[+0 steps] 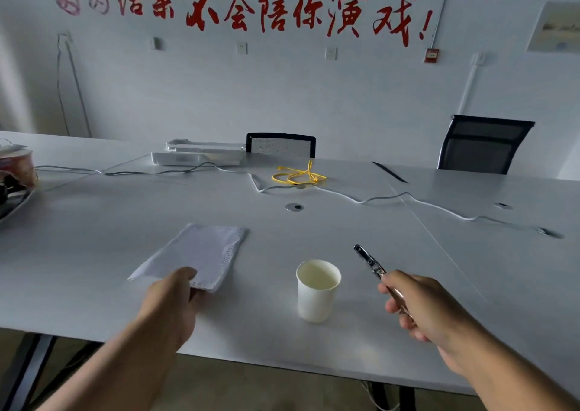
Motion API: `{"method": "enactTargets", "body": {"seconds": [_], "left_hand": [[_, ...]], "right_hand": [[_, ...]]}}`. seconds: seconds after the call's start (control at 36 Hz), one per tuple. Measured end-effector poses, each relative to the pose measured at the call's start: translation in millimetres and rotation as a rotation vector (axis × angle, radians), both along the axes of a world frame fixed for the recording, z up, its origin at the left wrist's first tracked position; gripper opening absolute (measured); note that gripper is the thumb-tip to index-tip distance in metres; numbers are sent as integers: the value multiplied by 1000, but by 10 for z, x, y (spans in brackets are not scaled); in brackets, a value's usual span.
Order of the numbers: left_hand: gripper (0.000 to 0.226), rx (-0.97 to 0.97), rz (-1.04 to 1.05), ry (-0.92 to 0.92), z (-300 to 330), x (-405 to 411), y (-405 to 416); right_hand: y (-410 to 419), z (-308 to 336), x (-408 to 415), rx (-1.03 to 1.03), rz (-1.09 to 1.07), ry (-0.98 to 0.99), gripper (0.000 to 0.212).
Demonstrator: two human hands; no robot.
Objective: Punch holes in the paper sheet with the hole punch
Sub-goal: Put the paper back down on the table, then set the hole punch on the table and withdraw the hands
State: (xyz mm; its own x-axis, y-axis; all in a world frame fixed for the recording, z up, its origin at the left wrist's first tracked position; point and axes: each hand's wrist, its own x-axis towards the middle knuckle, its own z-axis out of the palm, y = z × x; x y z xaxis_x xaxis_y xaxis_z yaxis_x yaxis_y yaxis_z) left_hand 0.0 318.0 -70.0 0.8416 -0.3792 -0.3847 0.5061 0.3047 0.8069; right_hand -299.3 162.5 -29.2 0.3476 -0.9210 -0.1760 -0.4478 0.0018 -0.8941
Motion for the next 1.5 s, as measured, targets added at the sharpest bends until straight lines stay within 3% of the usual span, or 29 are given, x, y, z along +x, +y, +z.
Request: {"method": "enactTargets", "body": {"seconds": [0.17,0.28,0.42,0.53,0.61,0.69,0.81,0.89,0.97,1.08,1.19,1.28,1.33,1.36,1.42,1.47,1.5], "left_hand": [[4,107,-75,-138,-206,-283,219],[42,132,-181,-351,-249,-470,197],[34,420,-472,-851,-289,-704,11],[87,584,-671,-1106,-383,-773,-181],[103,657,-702,-1181,-401,-818,-312],[95,713,-696,-1236,-385,-891,-424],[61,846,-672,-1345,-340,-999,-536],[50,909,-620,-1410,-343,-1031,-586],[55,911,-585,-1397,-355,-1040,-601],[53,683,-420,-1332,-434,-1116,-418],[37,346,-298,-1413,-615,-1387,24],[24,284,-376,-1346,-765,-1571,325],[18,356,-548,-1159,-845,-1617,436],[15,375,-642,-989,-852,-1622,442],[10,323,-726,-464,-848,-1614,391],[29,202,-746,92,-776,-1584,315],[41,139,-753,277,-738,-1563,287]], "right_hand": [[-181,-264,-366,56,-128,18,38],[-323,-430,-529,-277,-203,352,47],[-390,-623,-569,-506,-285,602,43],[-379,-714,-534,-584,-362,683,49],[-385,-736,-514,-561,-398,728,47],[-399,-758,-507,-544,-413,763,48],[-379,-776,-499,-587,-405,817,53],[-324,-823,-473,-906,-320,663,41],[-197,-882,-308,-1154,-40,422,41],[-116,-823,0,-796,314,469,64],[-245,-762,185,-565,403,667,71],[-255,-731,202,-533,395,676,69],[-164,-719,174,-517,423,658,65],[-103,-707,141,-530,436,639,63],[33,-694,91,-569,468,578,57],[190,-678,34,-541,492,470,51],[271,-658,21,-484,516,397,50]]}}
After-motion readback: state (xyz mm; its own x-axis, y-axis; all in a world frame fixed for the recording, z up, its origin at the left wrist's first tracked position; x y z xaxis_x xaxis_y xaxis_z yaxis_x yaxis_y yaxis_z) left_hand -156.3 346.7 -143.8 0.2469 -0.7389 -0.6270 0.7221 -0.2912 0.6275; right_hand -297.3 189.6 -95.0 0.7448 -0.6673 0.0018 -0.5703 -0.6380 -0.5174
